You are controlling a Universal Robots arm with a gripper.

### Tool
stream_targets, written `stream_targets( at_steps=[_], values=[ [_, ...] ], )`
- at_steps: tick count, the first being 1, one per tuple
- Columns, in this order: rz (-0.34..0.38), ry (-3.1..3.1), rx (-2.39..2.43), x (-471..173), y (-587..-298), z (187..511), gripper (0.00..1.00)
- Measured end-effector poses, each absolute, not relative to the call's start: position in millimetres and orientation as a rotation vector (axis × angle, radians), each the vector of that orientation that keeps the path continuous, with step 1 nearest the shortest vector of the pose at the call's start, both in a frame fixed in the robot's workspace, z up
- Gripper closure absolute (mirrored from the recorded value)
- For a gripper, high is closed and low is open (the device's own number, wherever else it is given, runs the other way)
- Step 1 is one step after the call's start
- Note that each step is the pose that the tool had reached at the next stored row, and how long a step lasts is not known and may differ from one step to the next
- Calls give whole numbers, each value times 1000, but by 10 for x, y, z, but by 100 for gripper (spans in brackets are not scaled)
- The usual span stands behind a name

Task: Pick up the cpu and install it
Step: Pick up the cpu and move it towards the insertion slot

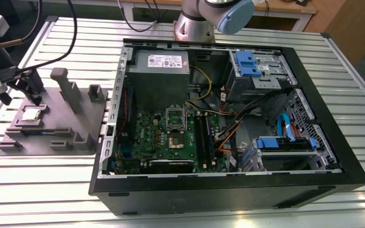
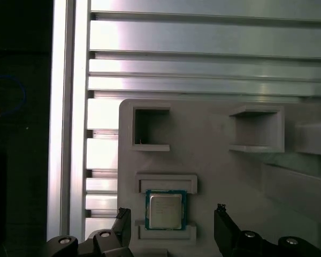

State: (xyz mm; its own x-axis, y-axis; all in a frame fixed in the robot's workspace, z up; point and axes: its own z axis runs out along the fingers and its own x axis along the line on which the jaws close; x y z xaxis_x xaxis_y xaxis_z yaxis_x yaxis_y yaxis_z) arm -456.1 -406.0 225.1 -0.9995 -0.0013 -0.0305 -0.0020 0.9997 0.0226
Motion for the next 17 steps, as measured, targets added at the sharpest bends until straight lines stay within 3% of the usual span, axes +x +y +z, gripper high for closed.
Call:
stream_targets(
  at_steps=[17],
  values=[
    [35,3110,20,-4562,-4097,2107,28]
  ],
)
